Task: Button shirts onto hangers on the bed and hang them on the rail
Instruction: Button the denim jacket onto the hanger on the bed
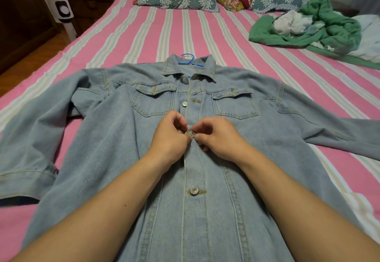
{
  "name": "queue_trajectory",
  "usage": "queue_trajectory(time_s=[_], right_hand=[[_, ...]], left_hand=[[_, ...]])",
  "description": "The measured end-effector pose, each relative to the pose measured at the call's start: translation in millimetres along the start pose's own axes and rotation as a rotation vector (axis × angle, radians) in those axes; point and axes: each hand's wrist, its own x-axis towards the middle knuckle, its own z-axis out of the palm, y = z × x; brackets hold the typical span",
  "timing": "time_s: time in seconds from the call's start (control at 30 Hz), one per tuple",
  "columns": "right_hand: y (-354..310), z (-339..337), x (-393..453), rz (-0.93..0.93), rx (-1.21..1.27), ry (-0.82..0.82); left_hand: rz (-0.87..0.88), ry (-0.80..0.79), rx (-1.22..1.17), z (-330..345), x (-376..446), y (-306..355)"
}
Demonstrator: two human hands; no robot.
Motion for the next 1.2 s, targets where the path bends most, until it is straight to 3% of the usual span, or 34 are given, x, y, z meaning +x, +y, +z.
queue_trajectory(time_s=[0.17,0.37,0.67,0.77,0.87,0.93,1.0,1.1,1.2], right_hand=[[-2,0,3,-0.048,-0.299,0.002],[-8,5,1,-0.046,-0.385,0.02],[-10,11,-15,-0.207,-0.54,0.137],[-13,14,-22,-0.266,-0.622,0.132],[-16,11,-28,-0.371,-0.722,0.126],[-21,2,-27,-0.433,-0.811,0.07],[-30,-6,-22,-0.453,-0.899,-0.008],[-46,-18,-11,-0.321,-0.896,-0.103],[-54,-34,24,-0.074,-0.732,0.034]], left_hand=[[0.16,-0.006,0.231,0,-1,3],[0.17,-0.011,0.331,-4,2,-2],[-0.022,0.001,0.172,-11,5,-9],[-0.077,0.11,0.052,-12,9,-10],[0.034,0.208,0.089,-13,27,4],[0.074,0.097,0.121,-17,53,15],[0.063,-0.071,0.34,-22,82,19],[0.056,-0.138,0.569,-30,108,4],[0.116,-0.08,0.5,-30,107,-27]])
